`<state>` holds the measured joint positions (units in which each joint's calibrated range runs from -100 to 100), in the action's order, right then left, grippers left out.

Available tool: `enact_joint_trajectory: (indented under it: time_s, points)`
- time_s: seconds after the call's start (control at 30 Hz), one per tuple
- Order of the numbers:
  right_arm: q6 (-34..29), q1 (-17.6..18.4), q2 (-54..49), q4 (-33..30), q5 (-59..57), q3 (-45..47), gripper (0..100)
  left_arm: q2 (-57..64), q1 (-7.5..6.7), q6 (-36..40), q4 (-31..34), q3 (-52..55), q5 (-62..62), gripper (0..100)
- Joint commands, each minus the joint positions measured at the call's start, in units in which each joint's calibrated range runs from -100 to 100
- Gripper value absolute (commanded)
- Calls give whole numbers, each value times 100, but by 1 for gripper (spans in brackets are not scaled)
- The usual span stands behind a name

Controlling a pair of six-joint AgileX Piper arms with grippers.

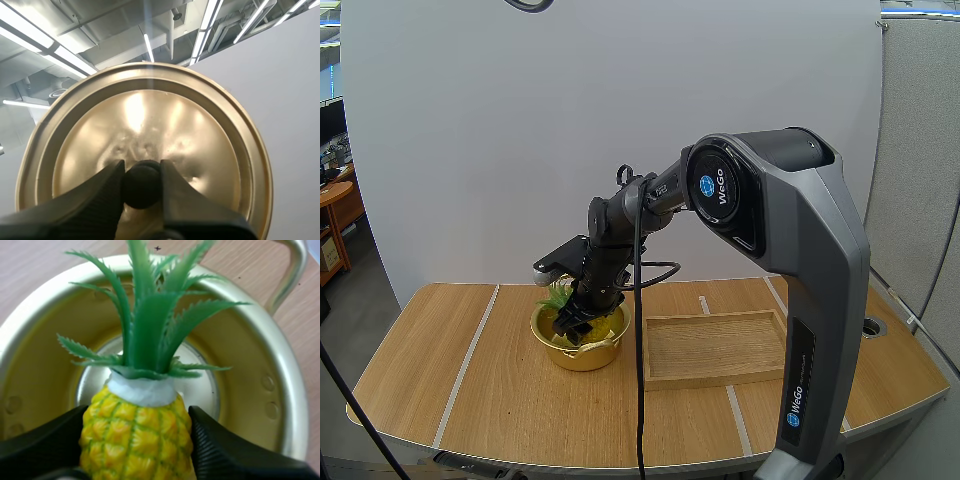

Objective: Open the pot, put the pineapple inside, and close it

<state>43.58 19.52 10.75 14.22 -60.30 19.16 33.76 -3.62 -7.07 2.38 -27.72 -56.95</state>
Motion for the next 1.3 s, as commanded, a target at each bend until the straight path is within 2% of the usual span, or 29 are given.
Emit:
enact_joint_trajectory:
  time_s: [0.0,0.03,0.1,0.43,0.83,1.27]
  points:
    - [110,5,-41,179,-130,-28,36,37,12,29,13,-42,252,0]
    - [110,5,-54,217,-146,-28,62,37,12,29,13,-42,252,0]
    - [120,5,-54,245,-187,-28,100,37,12,29,13,-42,252,0]
    - [103,5,-499,245,-233,-28,100,37,12,29,13,-42,252,0]
    - [21,5,-2530,230,-1255,-28,100,37,12,29,13,-42,252,0]
    - [-564,5,-4724,-407,-2728,30,100,37,12,29,13,-42,252,0]
